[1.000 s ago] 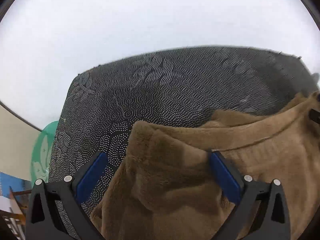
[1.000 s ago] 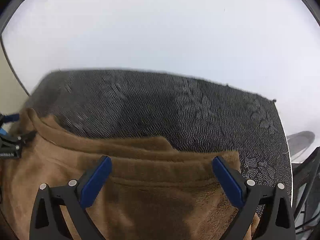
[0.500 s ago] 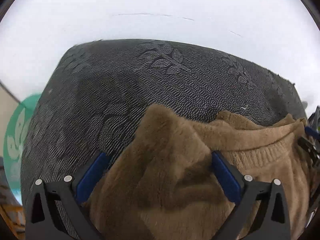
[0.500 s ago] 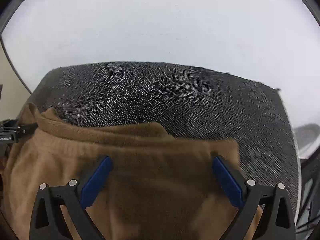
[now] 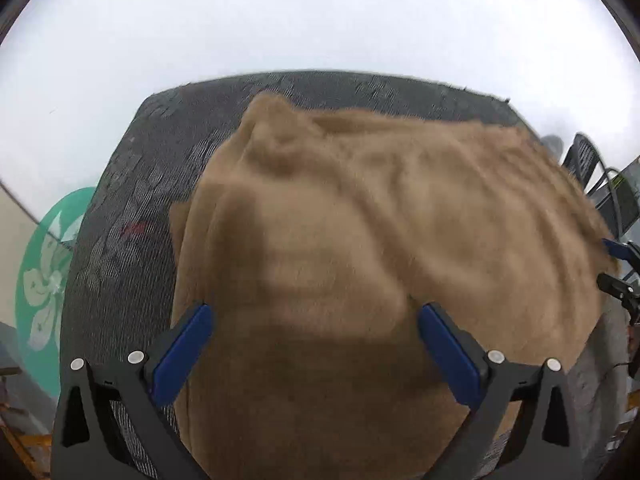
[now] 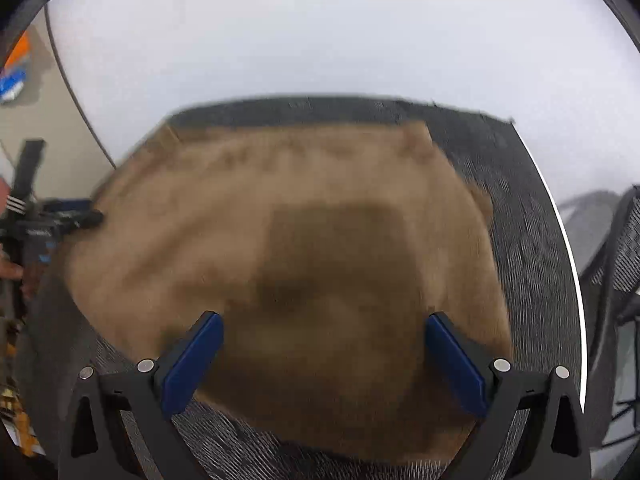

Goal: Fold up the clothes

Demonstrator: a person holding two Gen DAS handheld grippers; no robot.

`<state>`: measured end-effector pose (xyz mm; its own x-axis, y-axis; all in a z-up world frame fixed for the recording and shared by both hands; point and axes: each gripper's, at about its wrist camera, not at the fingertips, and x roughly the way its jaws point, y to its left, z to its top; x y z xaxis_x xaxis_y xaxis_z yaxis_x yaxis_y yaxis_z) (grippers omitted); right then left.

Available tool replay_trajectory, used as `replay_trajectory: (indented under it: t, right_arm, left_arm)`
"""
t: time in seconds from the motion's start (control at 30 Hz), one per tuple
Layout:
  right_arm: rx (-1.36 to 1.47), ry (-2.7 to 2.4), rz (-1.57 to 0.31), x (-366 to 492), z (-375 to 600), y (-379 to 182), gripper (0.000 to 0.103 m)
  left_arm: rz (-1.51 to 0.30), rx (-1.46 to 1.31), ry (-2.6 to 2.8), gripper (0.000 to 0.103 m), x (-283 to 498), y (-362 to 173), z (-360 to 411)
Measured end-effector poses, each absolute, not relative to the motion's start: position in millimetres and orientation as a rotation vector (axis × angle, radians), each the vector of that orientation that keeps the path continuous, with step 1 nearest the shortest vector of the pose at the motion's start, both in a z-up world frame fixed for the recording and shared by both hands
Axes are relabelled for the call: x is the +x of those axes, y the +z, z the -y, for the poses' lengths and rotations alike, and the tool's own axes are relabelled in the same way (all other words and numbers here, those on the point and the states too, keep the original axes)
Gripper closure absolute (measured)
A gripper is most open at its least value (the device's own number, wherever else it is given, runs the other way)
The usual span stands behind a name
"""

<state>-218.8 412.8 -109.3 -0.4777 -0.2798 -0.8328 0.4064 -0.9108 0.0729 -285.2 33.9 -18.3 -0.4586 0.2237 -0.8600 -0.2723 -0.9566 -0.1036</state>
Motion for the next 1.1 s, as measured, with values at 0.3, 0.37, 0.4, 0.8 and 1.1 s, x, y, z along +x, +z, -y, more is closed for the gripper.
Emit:
replay_trajectory:
  t: [0.3,0.37,0.4,0.8,1.1]
  right_arm:
    - [1.221,-2.497,-0.202,-214.2,-410.4,-127.2,0.001]
    - [1.211,-2.509,-0.201,-213.9,-409.7,-128.2,0.001]
    - [1.209,-2.510,-0.202,-213.2,-409.4,-128.2,0.001]
    - [1.179,-2.509,-0.173,-206.8,-413.8,-126.6,0.001]
    - [1.177,-2.525,-0.184,-207.1,-410.9,-128.0,0.001]
  left_arm:
    - [-0.031,-1.422,2.510,0.000,-277.5,-32.2,-30.7]
    - [-0.036,-1.421,2.519,0.000,-276.3,-32.7,-32.7]
    - [-0.039,-1.421,2.524,0.000,-275.8,-32.9,-33.7]
    - [0.014,-1.424,2.573,0.000,-261.9,-37.0,-28.1]
    - [0.049,-1.306,2.650,0.000,-252.3,-41.8,-28.3]
